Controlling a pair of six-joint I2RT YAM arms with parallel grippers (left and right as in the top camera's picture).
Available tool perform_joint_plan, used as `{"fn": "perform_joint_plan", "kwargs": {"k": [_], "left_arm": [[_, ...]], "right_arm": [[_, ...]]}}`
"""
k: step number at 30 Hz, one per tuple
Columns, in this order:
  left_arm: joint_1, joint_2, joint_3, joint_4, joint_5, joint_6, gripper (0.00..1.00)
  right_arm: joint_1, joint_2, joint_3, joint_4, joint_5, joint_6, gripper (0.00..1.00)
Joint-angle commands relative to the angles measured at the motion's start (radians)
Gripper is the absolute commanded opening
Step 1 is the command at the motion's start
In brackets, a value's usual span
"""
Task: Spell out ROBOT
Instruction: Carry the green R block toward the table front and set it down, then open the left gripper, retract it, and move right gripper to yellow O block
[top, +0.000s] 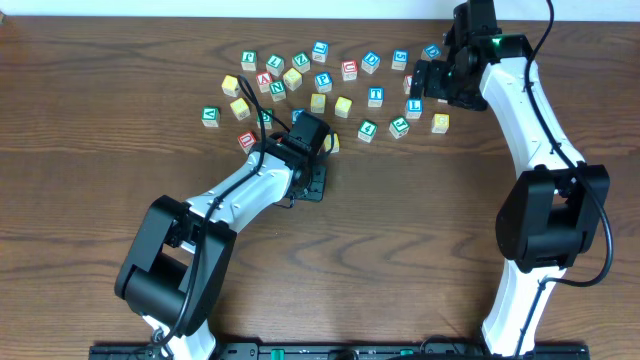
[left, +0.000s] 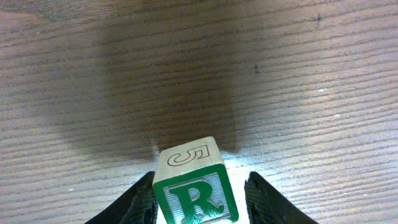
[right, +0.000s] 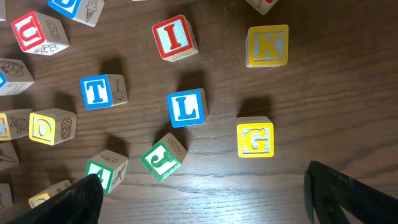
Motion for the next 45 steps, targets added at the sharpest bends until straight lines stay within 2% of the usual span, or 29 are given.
{"fn": "perform_joint_plan", "kwargs": {"k": [1, 8, 10, 13, 22, 34, 41, 45], "left_arm": [[0.004, 0.007, 0.023, 0.000, -0.005, 0.033, 0.45], [0.004, 0.006, 0.023, 0.003, -0.005, 0.035, 0.47], [0.004, -0.002, 0.031, -0.002, -0.005, 0.035, 0.57], [0.004, -0.028, 0.039, -0.002, -0.005, 0.035, 0.65], [0.004, -0.119, 0.058, -0.013, -0.005, 0.035, 0.74], [0.004, -0.135, 0.114, -0.081, -0.005, 0.037, 0.75], [0.016, -0.135, 0.240, -0.184, -0.005, 0.058, 0.76], [0.068, -0.135, 0.333, -0.278, -0.005, 0.058, 0.76]], "right_arm": [[0.010, -0.024, 0.017, -0.002, 0.007, -0.012, 0.99], [0.010, -0.024, 0.017, -0.002, 0.007, -0.012, 0.99], [0.010, -0.024, 0.017, -0.002, 0.007, -0.012, 0.99], [0.010, -0.024, 0.017, -0.002, 0.007, -0.012, 0.99], [0.010, -0.024, 0.017, -0.002, 0.007, -0.012, 0.99], [0.010, -0.024, 0.017, -0.002, 0.007, -0.012, 0.99], [0.010, -0.024, 0.017, -0.002, 0.007, -0.012, 0.99], [0.010, -0.024, 0.017, -0.002, 0.007, -0.012, 0.99]]}}
